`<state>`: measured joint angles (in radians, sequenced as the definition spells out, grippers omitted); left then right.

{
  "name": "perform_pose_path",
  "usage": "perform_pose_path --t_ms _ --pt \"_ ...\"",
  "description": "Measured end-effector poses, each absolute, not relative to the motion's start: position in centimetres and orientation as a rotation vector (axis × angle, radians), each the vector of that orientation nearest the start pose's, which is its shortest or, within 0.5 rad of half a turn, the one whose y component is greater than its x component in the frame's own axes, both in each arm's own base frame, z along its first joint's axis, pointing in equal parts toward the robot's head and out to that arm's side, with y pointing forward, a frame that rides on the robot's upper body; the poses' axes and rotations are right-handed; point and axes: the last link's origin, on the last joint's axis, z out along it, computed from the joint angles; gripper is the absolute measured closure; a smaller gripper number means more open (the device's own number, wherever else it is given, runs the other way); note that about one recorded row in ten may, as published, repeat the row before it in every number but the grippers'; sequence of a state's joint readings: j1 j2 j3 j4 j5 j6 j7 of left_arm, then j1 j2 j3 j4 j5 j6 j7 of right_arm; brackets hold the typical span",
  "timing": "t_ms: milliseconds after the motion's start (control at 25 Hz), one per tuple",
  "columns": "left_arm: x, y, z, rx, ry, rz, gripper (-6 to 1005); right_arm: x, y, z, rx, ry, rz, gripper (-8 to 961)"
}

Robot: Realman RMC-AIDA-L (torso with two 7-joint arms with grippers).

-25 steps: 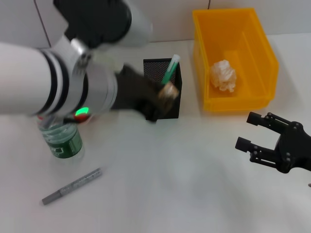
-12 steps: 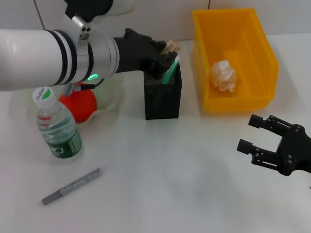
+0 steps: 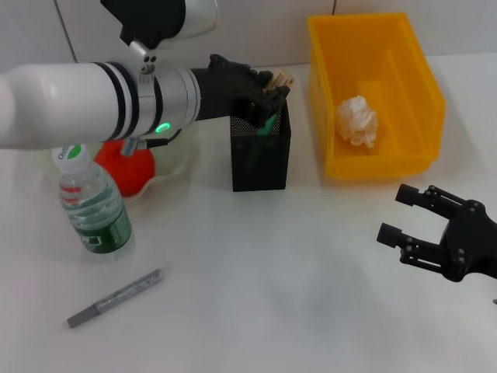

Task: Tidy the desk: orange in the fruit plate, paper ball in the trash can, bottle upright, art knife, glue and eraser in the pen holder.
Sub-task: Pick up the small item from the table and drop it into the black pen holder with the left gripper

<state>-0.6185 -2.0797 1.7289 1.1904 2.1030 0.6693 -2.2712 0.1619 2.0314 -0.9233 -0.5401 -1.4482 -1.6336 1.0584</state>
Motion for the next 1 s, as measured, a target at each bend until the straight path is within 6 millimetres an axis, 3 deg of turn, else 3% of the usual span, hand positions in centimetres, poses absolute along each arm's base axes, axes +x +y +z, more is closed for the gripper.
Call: perform_pose_path --t_ms 320,760,1000 --pt "-10.9 40.5 -7.5 -2.511 -0.406 -0.264 649 32.4 23.4 1.6 -2.385 0.605 1.004 152" --pt "-11.0 40.0 -8.0 -2.519 -0.394 -0.257 630 32.6 23.3 1.6 -2.383 0.619 1.004 152" --pt "-10.9 40.0 -7.9 -2.520 -0.392 -0.260 511 32.6 23.3 1.6 -2.384 0.618 1.005 152"
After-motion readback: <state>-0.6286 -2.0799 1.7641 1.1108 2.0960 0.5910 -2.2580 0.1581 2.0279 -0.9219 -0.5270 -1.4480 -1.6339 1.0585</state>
